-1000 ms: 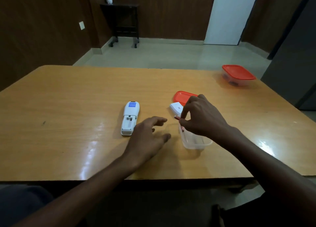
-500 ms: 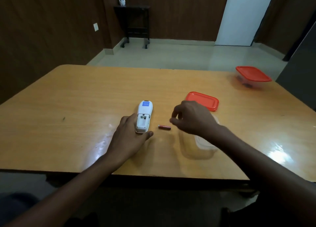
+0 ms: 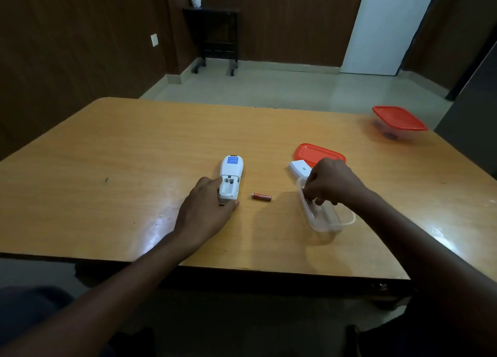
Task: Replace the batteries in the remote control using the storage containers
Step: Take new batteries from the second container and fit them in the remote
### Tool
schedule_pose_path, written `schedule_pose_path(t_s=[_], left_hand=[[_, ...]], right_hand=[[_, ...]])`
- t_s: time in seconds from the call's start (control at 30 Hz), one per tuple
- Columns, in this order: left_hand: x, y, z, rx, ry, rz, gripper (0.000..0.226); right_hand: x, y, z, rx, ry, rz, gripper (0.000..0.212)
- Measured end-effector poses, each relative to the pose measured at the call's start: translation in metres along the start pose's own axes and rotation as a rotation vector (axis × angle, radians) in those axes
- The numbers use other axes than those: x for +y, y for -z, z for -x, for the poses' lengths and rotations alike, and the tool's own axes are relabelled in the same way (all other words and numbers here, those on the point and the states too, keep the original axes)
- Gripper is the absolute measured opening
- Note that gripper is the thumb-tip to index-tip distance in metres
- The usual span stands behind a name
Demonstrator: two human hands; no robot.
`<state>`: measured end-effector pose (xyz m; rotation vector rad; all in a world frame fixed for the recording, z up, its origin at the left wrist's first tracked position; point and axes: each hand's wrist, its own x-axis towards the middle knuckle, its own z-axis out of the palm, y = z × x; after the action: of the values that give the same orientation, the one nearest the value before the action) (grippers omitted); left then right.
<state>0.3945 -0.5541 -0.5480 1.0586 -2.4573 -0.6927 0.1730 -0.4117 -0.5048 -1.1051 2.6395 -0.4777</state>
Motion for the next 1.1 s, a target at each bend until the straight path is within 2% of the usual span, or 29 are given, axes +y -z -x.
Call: schedule_pose_path(t_s=[0.13,0.2,0.23,0.3,0.4,0.47,0.6,0.67,0.83,0.93,1.0,1.1], left_hand=[[0.000,0.003,0.000,0.006,-0.008,0.034,0.049],[-0.001,0.005,-0.001,-0.005,0.000,0.045,0.048],[-0.003,0.006,-0.002,-0.012,0.002,0.043,0.050],[-0.004,0.010,-0.004,-0.033,0.005,0.041,0.057],[-0.003,0.017,-0.009,-0.067,0.014,0.049,0.053],[-0.003,0.018,-0.010,-0.084,0.015,0.054,0.059],[-0.006,0.016,-0.011,-0.075,0.039,0.090,0.063],[-0.007,0.015,-0.011,-0.069,0.054,0.108,0.064],[-0.008,0.015,-0.010,-0.061,0.046,0.132,0.040],[-0.008,0.016,-0.011,-0.067,0.025,0.137,0.037],[-0.008,0.016,-0.011,-0.070,0.017,0.133,0.035],[-0.010,0.016,-0.011,-0.071,0.008,0.131,0.038]], right_hand=[[-0.006,0.009,0.004,0.001,-0.001,0.068,0.007],[-0.013,0.014,0.009,0.095,0.041,0.180,0.005],[-0.020,0.017,0.012,0.163,0.070,0.201,0.011],[-0.035,0.017,0.018,0.236,0.146,0.118,0.019],[-0.059,-0.007,0.024,0.193,0.294,-0.131,0.021],[-0.071,-0.031,0.023,0.186,0.372,-0.297,0.020],[-0.090,-0.063,0.011,0.343,0.549,-0.381,0.017],[-0.094,-0.071,0.005,0.369,0.639,-0.390,0.018],[-0.091,-0.084,-0.002,0.385,0.921,-0.130,0.015],[-0.090,-0.081,-0.011,0.381,1.030,0.067,0.018],[-0.091,-0.076,-0.012,0.365,1.102,0.157,0.026],[-0.092,-0.069,-0.008,0.331,1.166,0.146,0.043]])
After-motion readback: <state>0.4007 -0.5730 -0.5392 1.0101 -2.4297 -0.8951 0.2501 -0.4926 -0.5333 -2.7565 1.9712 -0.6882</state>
